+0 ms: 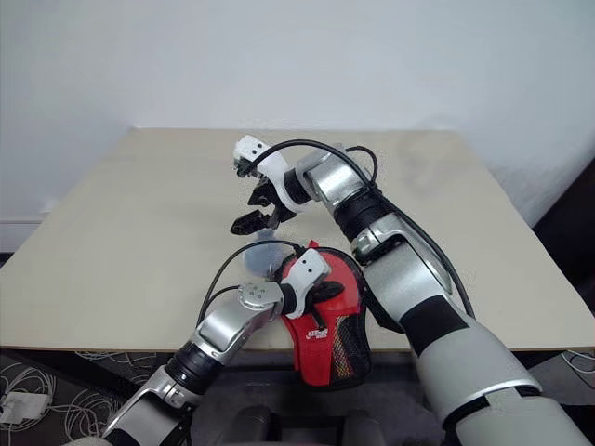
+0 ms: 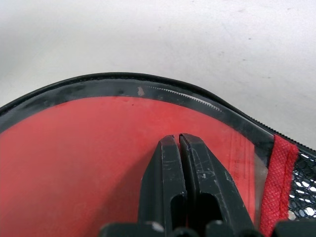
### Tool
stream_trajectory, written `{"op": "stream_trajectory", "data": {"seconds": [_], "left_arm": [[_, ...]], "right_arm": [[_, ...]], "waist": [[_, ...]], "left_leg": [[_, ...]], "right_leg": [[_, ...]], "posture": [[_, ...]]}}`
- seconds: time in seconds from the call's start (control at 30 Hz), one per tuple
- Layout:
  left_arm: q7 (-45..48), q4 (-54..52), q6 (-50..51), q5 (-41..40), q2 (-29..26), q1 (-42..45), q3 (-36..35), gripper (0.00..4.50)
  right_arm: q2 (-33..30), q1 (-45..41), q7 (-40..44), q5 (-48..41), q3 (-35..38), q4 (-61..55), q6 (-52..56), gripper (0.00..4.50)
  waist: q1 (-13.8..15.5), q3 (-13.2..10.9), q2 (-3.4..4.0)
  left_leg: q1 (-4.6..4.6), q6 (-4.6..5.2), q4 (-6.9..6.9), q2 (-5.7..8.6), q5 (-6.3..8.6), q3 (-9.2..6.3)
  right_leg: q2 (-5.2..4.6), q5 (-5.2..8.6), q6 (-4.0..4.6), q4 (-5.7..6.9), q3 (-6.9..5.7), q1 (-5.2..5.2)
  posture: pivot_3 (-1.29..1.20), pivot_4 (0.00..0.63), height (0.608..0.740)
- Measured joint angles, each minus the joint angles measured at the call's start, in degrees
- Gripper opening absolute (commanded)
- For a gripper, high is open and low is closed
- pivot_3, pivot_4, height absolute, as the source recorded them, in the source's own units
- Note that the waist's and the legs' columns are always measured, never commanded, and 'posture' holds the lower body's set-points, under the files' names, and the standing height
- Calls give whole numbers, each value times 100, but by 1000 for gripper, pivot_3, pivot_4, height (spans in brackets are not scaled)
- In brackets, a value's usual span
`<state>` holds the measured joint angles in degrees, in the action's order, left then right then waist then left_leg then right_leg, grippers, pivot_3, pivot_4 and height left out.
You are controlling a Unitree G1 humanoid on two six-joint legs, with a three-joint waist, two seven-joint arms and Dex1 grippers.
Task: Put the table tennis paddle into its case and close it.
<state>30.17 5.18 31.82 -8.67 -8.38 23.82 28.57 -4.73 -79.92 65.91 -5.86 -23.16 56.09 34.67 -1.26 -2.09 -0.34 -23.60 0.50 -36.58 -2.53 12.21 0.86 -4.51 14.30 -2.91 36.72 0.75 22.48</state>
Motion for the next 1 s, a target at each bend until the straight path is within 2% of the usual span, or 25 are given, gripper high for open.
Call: {"op": "stream_trajectory", "data": {"seconds": [0.53, 1.0], "left_arm": [[356, 430, -654, 310, 187, -70, -174, 41], [492, 477, -726, 540, 255, -93, -218, 41]], "right_arm": [[366, -360, -89, 753, 334, 1400, -747, 4500], [801, -319, -720, 1571, 329, 1965, -1140, 4500]], "waist": [[2, 8, 5], [2, 28, 20]], "left_leg": [[6, 1, -20, 3, 3, -3], [6, 2, -21, 3, 3, -5]], "right_leg": [[-2, 0, 0, 10, -3, -10], [-2, 0, 0, 12, -3, -12]], "posture": [[0, 0, 740], [0, 0, 740]]}}
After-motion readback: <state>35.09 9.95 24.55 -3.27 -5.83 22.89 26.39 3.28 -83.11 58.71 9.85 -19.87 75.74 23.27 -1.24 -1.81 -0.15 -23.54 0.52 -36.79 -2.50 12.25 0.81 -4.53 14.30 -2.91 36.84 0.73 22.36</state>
